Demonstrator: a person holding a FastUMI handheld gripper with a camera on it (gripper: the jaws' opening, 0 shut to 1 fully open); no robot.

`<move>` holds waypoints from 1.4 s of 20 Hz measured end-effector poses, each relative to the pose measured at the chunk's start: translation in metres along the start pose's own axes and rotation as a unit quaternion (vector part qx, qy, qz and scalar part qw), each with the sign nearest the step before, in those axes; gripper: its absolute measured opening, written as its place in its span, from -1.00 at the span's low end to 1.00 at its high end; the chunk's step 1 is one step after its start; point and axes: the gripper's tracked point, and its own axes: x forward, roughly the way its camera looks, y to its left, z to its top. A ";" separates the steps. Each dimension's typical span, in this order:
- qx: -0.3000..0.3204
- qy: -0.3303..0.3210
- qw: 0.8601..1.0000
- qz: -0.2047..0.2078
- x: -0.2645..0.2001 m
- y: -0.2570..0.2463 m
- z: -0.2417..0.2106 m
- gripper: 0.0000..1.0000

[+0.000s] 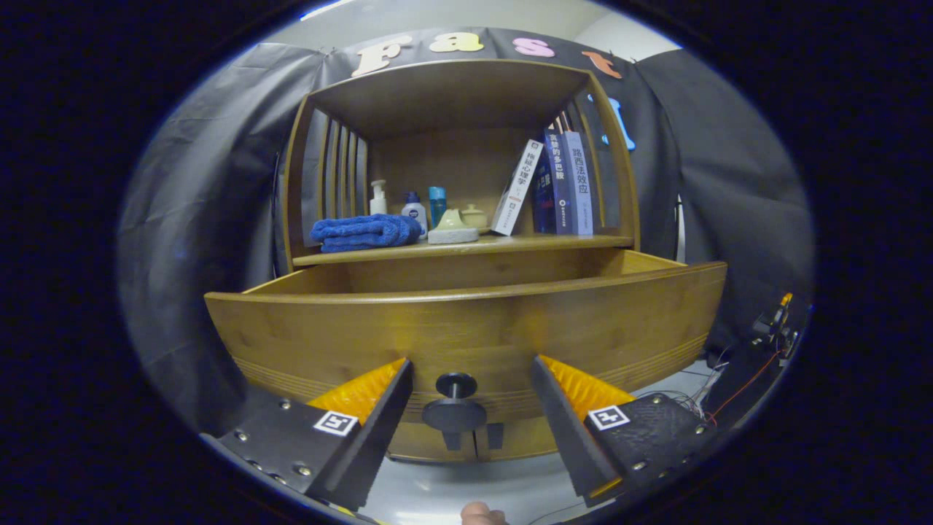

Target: Pull open the drawer, take out the items inside it, and place them on the countertop above the cabinet.

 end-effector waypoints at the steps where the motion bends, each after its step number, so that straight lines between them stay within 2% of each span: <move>1: 0.000 0.001 1.000 0.000 0.005 0.001 0.002 0.98; 14: 0.014 0.020 1.000 -0.010 0.075 0.009 0.015 0.98; 28: 0.039 0.028 0.999 -0.010 0.108 0.012 0.016 0.98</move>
